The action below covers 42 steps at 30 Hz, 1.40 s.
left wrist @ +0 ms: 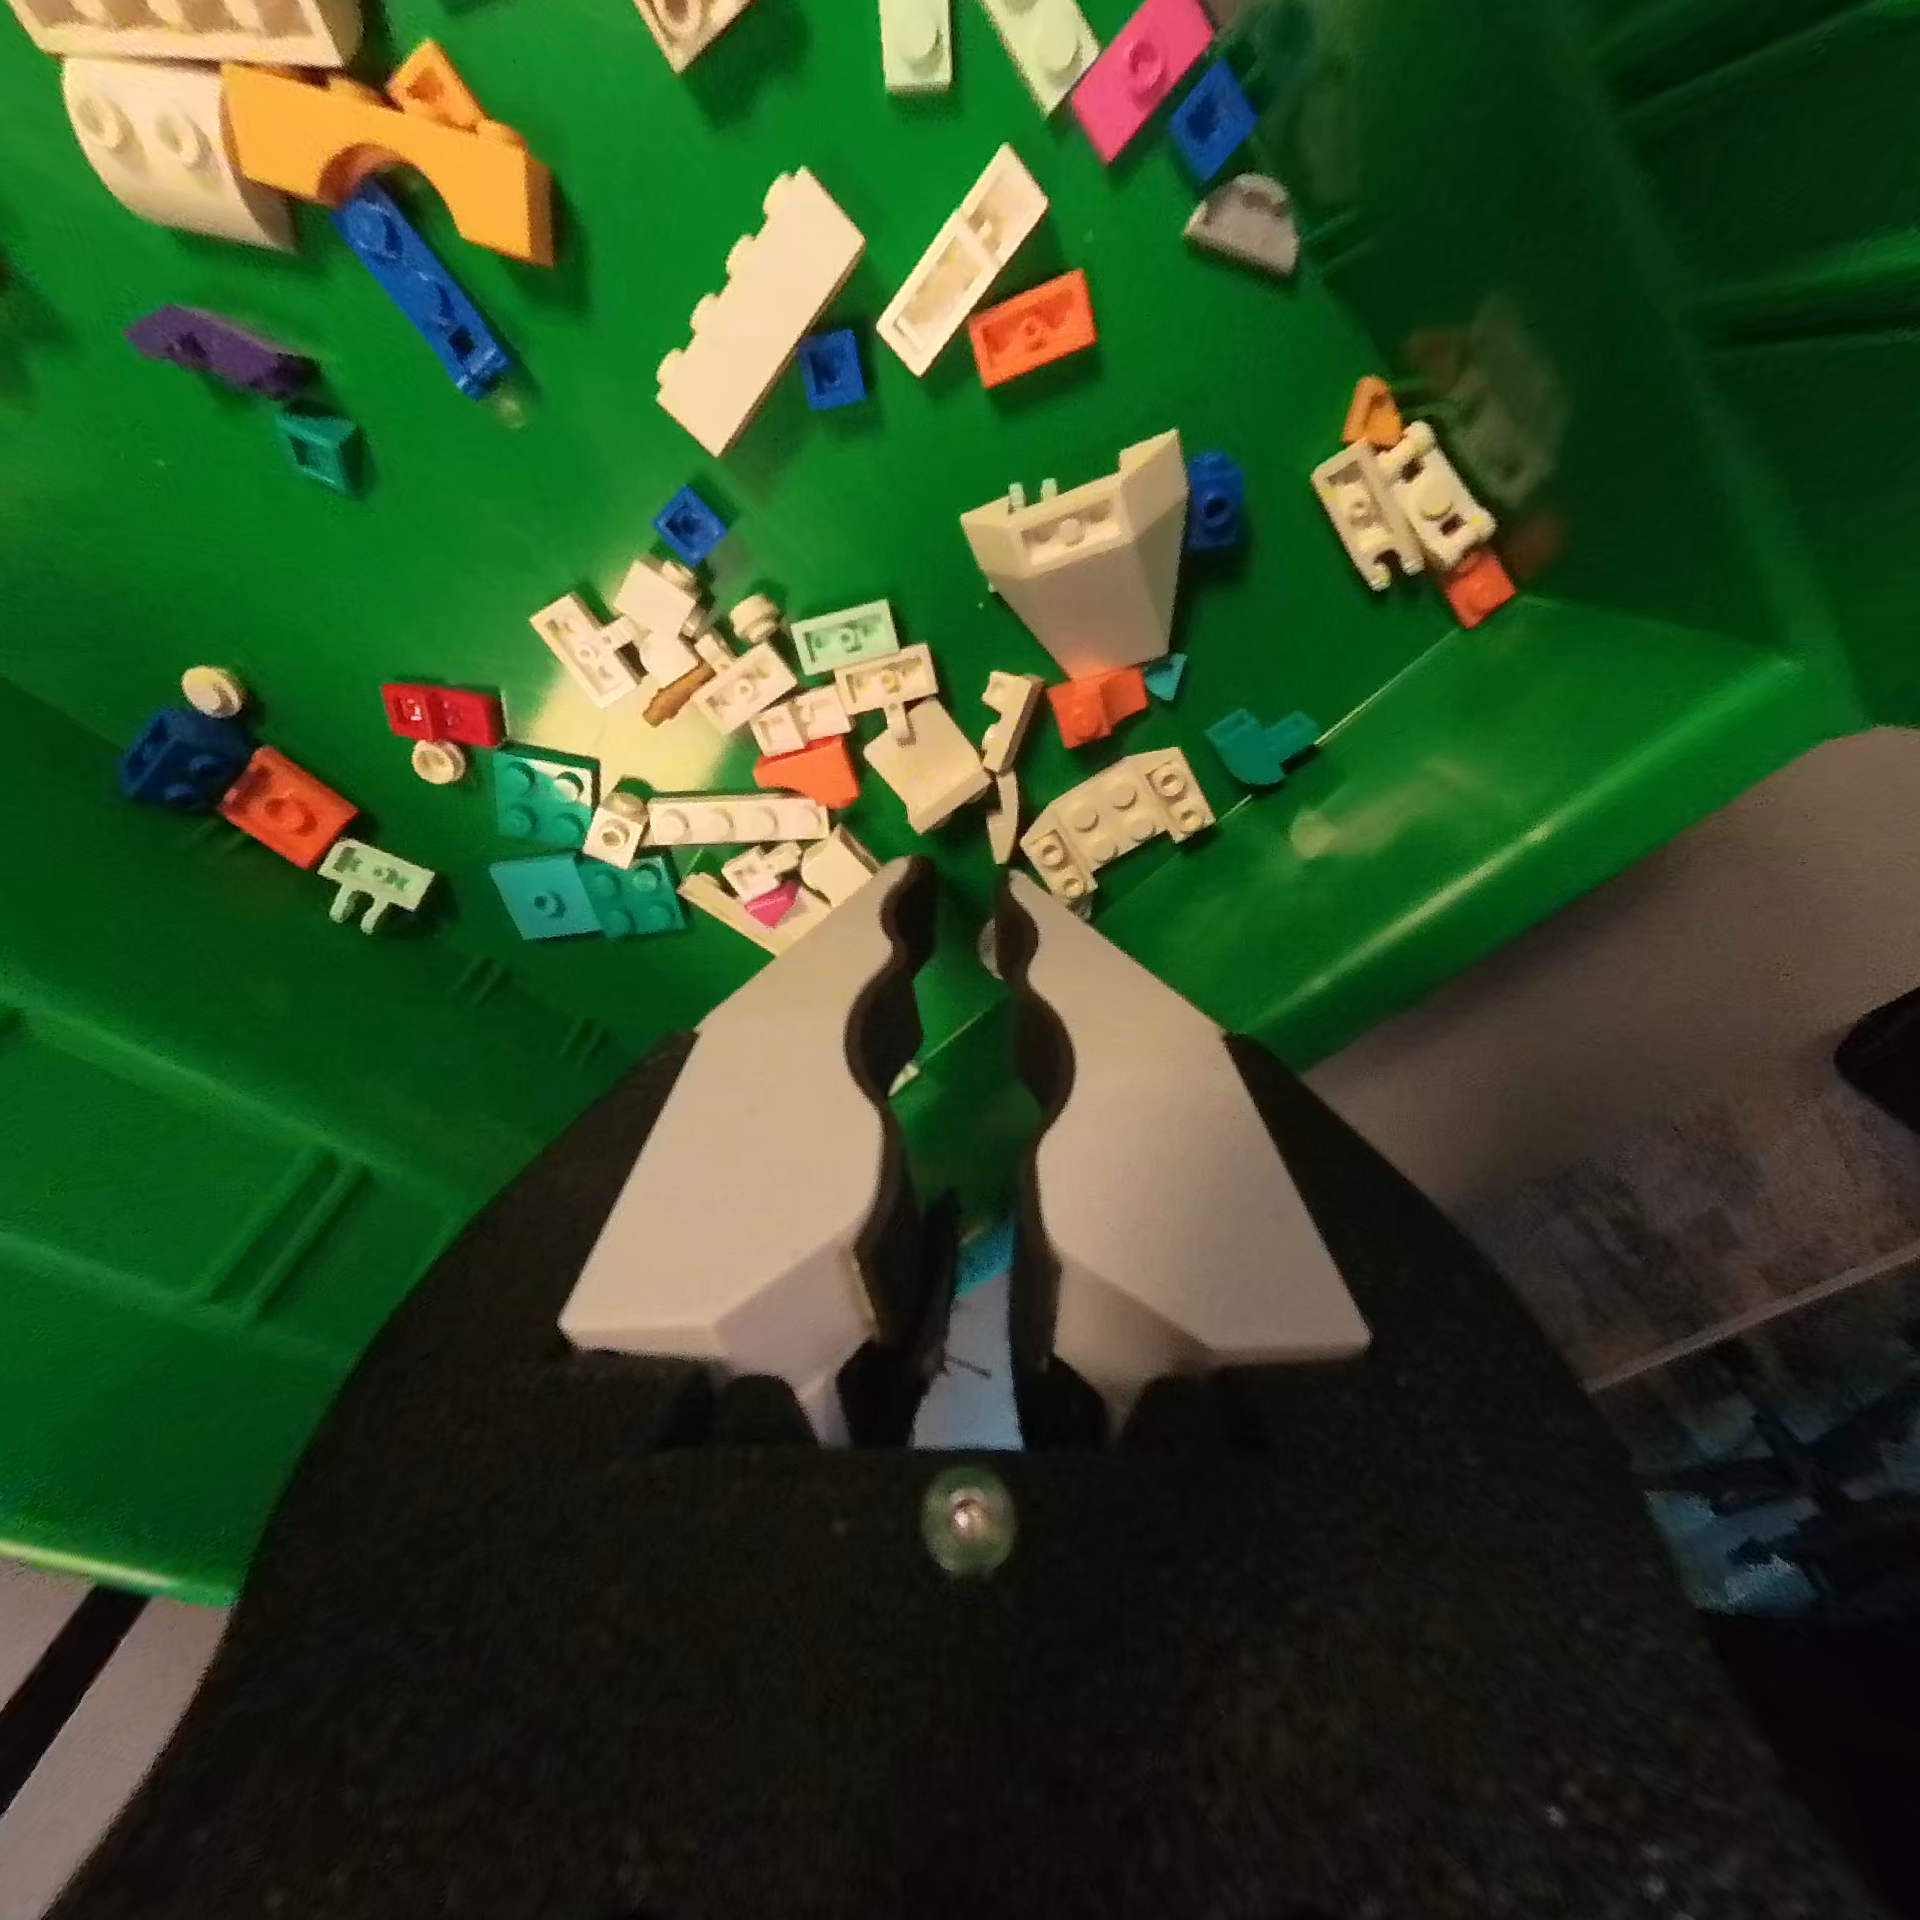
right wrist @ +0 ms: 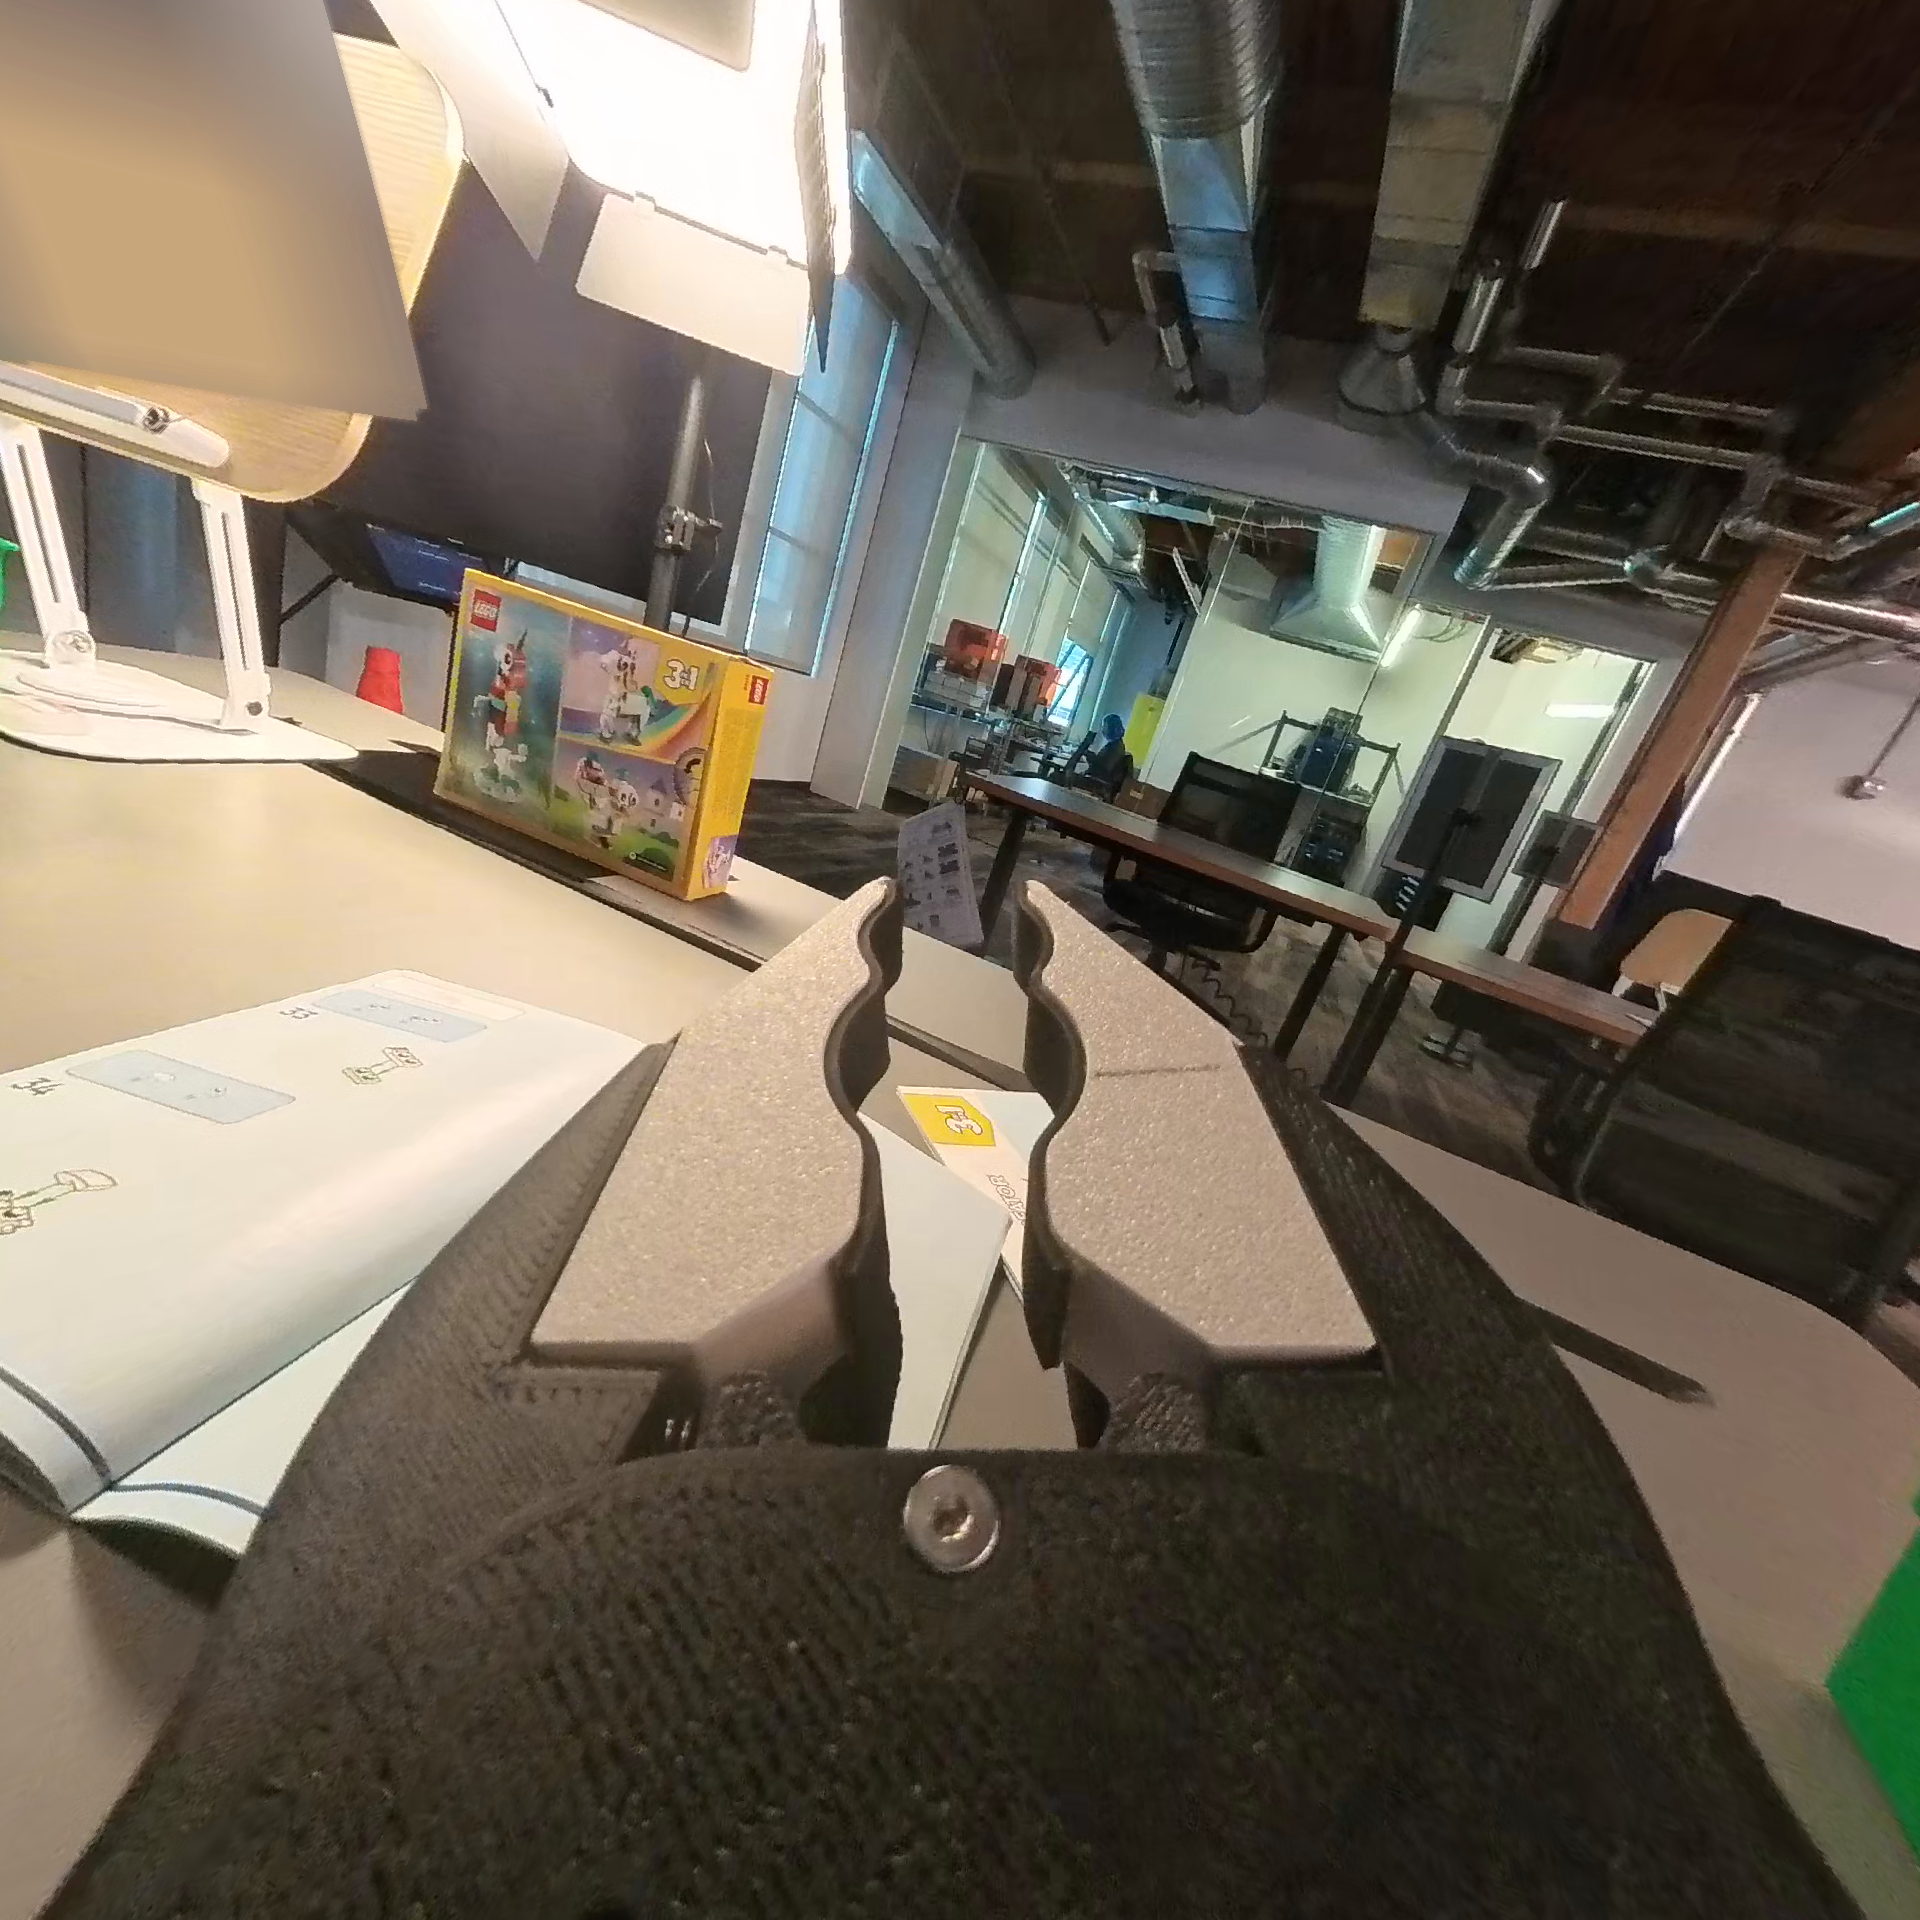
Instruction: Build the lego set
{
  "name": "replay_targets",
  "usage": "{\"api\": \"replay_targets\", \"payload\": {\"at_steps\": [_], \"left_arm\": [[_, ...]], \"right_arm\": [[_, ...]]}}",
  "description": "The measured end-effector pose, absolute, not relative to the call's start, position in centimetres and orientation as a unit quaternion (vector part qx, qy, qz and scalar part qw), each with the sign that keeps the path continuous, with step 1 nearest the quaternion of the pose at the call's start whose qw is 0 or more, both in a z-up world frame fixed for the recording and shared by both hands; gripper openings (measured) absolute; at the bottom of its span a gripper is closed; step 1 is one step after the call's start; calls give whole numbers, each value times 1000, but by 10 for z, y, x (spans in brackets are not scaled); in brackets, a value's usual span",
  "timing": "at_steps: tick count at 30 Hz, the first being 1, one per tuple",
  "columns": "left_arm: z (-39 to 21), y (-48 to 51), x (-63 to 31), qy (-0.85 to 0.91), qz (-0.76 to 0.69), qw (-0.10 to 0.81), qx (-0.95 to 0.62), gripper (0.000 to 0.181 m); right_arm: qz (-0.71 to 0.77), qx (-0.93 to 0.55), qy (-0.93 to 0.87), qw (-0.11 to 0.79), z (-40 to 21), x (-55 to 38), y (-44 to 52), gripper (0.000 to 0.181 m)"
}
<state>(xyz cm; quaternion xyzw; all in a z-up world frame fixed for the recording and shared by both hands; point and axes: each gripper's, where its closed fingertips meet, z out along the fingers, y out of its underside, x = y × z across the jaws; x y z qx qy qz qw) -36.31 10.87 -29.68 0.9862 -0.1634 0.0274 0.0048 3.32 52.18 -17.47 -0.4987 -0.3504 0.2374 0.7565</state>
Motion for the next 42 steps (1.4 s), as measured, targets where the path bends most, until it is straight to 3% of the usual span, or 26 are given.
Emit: {"api": "replay_targets", "payload": {"at_steps": [1,8,22,26,30,35,42], "left_arm": [[-298,109,-363,-164,28,5,986,10],[-301,112,-359,-158,46,-6,986,20],[-301,117,-357,-181,40,-26,982,4],[-296,114,-373,-219,-26,-17,975,3],[-261,129,-374,-212,-67,-79,972,2],[-170,172,-370,-152,-229,-216,937,3],[-162,211,-242,-202,-97,-268,937,2]], "right_arm": [[237,-499,-351,756,-175,33,522,18],[238,-498,-350,757,-174,33,522,18],[240,-496,-354,756,-175,32,520,18],[241,-498,-350,756,-174,33,522,18],[241,-499,-349,756,-174,34,522,18],[240,-488,-370,753,-176,27,516,17],[274,-479,-372,746,-174,26,510,17]]}}
